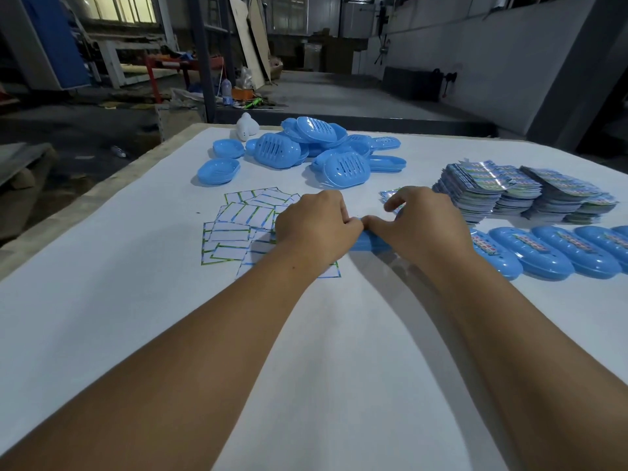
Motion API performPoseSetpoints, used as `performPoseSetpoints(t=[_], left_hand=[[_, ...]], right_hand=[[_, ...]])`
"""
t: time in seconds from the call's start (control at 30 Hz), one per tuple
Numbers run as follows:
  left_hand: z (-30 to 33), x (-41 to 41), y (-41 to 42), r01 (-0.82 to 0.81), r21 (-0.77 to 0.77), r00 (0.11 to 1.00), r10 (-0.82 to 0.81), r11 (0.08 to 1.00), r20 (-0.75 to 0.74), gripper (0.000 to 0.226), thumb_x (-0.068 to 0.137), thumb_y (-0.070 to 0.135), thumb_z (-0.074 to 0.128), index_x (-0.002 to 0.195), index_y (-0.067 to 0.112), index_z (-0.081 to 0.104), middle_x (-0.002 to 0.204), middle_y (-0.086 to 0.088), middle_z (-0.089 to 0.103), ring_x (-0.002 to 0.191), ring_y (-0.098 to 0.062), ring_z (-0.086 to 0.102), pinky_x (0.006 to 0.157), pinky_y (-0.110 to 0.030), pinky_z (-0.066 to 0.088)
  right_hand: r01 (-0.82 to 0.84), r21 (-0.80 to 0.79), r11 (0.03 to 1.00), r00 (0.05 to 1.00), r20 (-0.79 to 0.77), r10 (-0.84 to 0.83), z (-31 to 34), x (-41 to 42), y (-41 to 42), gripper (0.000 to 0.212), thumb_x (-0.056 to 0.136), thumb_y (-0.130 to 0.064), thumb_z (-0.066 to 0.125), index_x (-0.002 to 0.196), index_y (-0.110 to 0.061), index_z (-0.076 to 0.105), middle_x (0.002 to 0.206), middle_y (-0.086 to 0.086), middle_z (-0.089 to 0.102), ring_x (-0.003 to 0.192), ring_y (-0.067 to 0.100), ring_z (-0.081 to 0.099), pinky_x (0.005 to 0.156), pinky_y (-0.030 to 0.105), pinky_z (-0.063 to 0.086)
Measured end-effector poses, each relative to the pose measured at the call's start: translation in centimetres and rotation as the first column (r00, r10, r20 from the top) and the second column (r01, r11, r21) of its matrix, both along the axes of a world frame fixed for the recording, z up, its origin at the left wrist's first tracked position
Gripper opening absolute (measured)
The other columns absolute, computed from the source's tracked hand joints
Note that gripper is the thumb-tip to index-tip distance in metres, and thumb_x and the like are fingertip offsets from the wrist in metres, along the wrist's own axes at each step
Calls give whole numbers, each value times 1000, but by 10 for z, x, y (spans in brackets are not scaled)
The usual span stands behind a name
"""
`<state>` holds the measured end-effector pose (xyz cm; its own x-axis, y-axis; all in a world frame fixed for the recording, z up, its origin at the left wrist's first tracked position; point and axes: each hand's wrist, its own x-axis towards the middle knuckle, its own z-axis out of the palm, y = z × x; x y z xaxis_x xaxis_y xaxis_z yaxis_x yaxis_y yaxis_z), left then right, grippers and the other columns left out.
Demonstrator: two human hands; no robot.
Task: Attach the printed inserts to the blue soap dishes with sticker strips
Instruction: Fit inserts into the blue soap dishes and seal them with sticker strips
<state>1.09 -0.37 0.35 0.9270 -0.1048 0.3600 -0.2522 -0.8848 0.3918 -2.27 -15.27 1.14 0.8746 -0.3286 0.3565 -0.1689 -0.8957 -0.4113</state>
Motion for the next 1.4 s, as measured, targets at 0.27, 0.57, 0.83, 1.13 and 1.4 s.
performPoseSetpoints(t=[0.27,0.57,0.83,1.13,1.4], left_hand=[[-7,5,7,30,-281,994,-59,959,-95,25,82,54,65,95,34,57,88,11,62,87,-17,61,76,-35,51],[-7,11,15,-6,-225,995,-16,974,-97,17,98,37,46,103,28,60,97,5,61,91,-20,57,73,-33,41],[-10,14,16,12,-191,993,-35,981,-115,11,95,42,52,90,32,56,92,8,59,91,-18,57,75,-30,41],[-8,16,22,-14,-294,994,-18,956,-105,14,95,39,59,97,26,63,95,4,62,91,-17,60,75,-29,42],[-5,20,27,-6,-353,998,-16,935,-60,12,93,39,62,92,27,63,82,10,62,74,-8,60,59,-23,43]], right_hand=[[-268,153,951,963,51,263,-4,-4,0,38,89,-47,69,122,-28,68,119,-9,65,113,13,59,88,26,40],[-343,-61,937,931,-156,331,1,-19,5,55,82,-63,62,134,-45,57,132,-11,62,122,23,55,107,45,42],[-59,-147,987,979,-200,28,8,-31,-16,43,76,-53,60,103,-22,73,107,0,67,99,28,61,82,35,51],[16,3,1000,988,-154,-15,11,-32,-40,39,82,-21,74,121,-26,69,112,0,66,106,27,61,91,38,52],[17,24,1000,999,-45,-16,7,-27,-48,40,81,-3,68,115,-25,72,107,-2,69,98,23,62,78,28,46]])
